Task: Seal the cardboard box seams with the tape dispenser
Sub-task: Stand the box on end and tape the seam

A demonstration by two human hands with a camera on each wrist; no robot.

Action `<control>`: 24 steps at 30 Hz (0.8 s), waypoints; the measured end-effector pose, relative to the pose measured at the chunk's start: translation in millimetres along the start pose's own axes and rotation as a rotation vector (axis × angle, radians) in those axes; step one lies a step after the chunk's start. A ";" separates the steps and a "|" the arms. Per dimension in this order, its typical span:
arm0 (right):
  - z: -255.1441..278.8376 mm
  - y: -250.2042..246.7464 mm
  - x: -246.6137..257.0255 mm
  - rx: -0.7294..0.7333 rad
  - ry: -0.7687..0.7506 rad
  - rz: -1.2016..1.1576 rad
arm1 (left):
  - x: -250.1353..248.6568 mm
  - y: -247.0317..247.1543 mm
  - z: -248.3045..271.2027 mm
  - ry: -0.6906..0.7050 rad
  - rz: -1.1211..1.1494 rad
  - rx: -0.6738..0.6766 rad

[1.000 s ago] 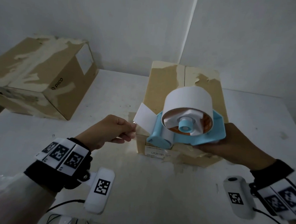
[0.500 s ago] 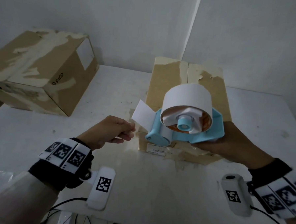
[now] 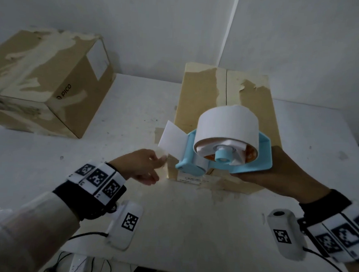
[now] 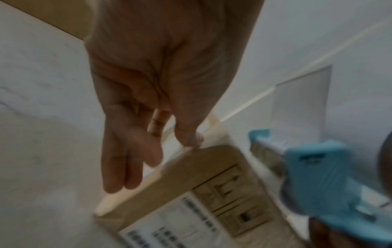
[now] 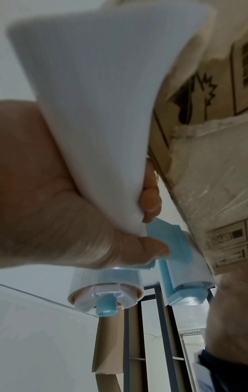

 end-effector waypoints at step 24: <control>-18.0 2.3 -4.6 -0.087 -0.036 -0.044 | -62.1 -7.3 4.6 0.455 0.287 -0.226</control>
Point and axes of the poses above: each hand's wrist, its own z-axis away from the middle knuckle, its own y-axis out of the palm, x = y × z, the point moved 6 cm from there along -z, towards the middle knuckle, and after that the axes turned 7 degrees about -x, right-handed, at the moved point
